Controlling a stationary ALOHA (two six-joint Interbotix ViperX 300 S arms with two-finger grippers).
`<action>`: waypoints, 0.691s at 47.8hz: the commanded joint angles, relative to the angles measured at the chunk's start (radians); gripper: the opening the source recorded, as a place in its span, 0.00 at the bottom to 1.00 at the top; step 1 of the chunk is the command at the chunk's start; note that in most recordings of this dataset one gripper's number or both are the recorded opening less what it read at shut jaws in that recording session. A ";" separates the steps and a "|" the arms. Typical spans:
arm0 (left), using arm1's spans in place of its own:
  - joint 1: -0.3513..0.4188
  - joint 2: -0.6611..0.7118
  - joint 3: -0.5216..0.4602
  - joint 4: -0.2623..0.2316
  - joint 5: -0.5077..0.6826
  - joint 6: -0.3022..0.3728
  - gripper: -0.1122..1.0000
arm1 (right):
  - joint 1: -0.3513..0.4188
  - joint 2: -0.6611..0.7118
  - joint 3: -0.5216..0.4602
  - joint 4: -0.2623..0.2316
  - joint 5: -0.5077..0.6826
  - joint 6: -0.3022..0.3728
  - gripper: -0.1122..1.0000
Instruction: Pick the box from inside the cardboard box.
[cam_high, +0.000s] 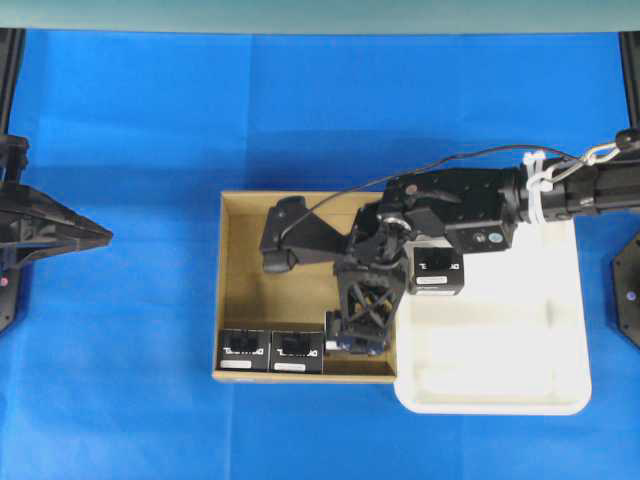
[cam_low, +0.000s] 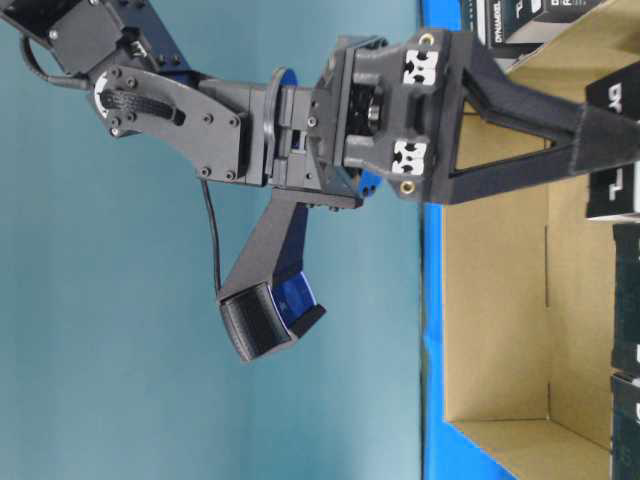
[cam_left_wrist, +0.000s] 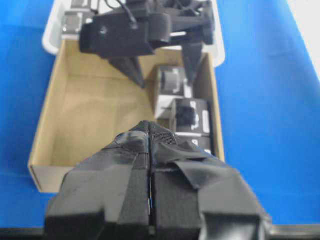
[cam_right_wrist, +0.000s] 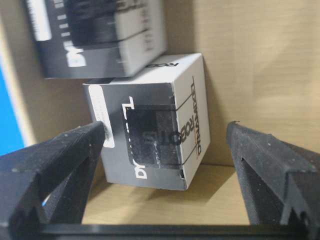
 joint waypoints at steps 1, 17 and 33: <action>0.000 0.005 -0.026 0.003 -0.005 -0.002 0.04 | -0.025 0.005 0.005 -0.026 -0.003 -0.005 0.95; 0.000 -0.011 -0.028 0.003 -0.005 -0.002 0.04 | -0.098 -0.009 0.029 -0.064 0.000 -0.026 0.95; 0.000 -0.008 -0.025 0.003 -0.005 -0.003 0.04 | -0.147 -0.011 0.031 -0.081 -0.021 -0.048 0.95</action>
